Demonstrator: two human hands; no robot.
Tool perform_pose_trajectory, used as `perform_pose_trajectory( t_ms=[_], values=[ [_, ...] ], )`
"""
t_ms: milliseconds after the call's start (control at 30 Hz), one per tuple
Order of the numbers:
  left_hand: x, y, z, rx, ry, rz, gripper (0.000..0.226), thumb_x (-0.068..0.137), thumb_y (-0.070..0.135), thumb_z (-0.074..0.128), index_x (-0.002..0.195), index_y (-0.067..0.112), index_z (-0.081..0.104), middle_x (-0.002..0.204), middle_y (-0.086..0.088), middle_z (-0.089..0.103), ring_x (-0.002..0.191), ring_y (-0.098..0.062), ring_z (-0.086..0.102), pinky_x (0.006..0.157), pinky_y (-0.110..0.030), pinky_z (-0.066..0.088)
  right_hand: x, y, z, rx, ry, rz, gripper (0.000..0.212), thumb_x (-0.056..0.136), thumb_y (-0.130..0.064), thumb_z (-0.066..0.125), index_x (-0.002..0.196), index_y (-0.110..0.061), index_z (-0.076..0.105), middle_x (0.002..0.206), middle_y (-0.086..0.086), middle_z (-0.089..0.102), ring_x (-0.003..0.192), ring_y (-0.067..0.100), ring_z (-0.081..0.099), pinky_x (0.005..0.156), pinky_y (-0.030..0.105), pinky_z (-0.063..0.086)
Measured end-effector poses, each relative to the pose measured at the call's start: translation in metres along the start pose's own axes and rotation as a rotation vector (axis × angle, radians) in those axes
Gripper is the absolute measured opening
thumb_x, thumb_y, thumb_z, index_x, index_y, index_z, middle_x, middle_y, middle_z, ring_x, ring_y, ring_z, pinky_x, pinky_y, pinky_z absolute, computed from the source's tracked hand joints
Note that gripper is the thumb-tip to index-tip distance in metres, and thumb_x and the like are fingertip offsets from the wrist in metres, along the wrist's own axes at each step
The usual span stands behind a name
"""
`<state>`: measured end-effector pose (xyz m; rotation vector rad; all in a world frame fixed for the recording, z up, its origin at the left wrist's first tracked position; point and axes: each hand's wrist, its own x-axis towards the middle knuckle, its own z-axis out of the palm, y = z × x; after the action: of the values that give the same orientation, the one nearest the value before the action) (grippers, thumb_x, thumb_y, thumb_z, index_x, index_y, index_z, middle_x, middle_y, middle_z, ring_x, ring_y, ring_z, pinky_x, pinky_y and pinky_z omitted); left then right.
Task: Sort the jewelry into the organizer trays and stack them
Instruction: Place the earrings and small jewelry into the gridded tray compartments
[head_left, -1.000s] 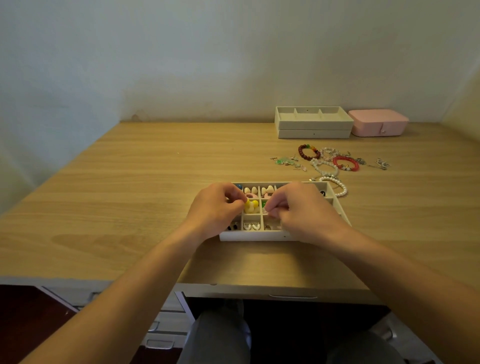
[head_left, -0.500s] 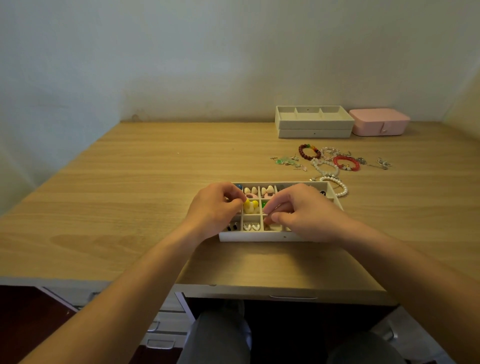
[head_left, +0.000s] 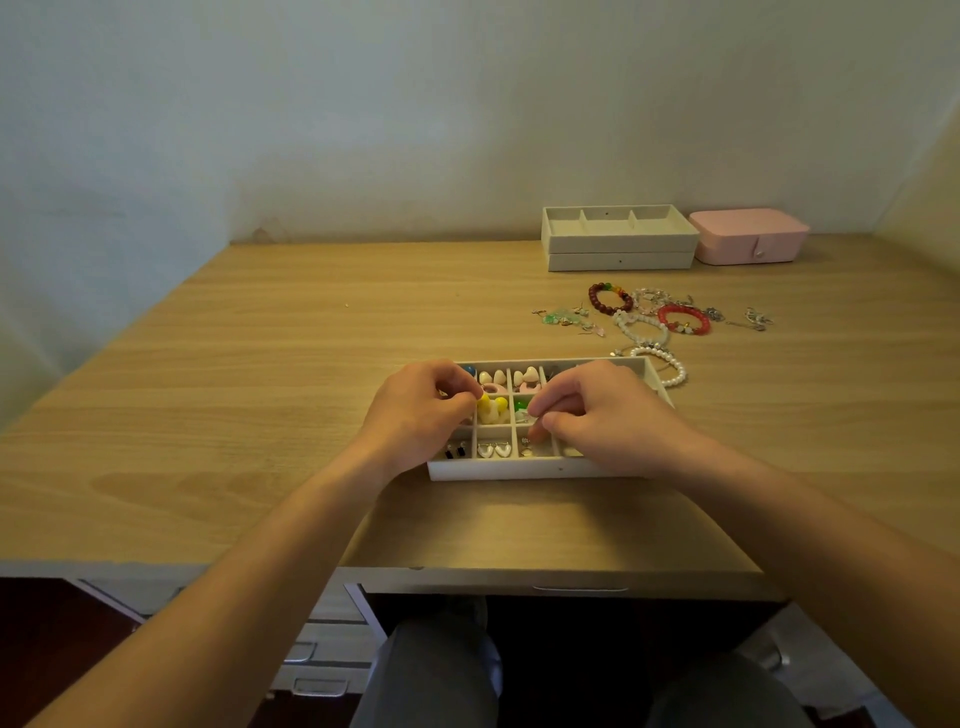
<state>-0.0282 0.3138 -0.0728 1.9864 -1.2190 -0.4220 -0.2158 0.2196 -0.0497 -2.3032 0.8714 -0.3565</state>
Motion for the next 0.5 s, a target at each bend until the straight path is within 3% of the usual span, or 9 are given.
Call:
perform_pose_trajectory(
  t_ms=[333,500],
  values=[
    [0.0005,0.0001,-0.0007,0.008,-0.012,0.009,0.015,0.09,0.019,0.067,0.089,0.032,0.074,0.093,0.01,0.07,0.089,-0.012,0.065,0.085,-0.042,0.057,-0.0024,-0.0014,-0.0002,-0.055,-0.068,-0.036,0.024,0.095,-0.013,0.062,0.108,-0.023,0.079,0.096,-0.013,0.077,0.087,0.0,0.069,0.078,0.018,0.059],
    [0.0008,0.0006,-0.0015,0.01,-0.014,0.005,0.014,0.09,0.019,0.067,0.088,0.031,0.074,0.091,0.01,0.07,0.088,-0.012,0.065,0.083,-0.039,0.056,-0.0009,-0.0016,-0.0003,-0.032,-0.028,-0.04,0.022,0.095,-0.014,0.063,0.108,-0.023,0.079,0.098,-0.013,0.076,0.09,0.0,0.069,0.083,0.022,0.059]
  ],
)
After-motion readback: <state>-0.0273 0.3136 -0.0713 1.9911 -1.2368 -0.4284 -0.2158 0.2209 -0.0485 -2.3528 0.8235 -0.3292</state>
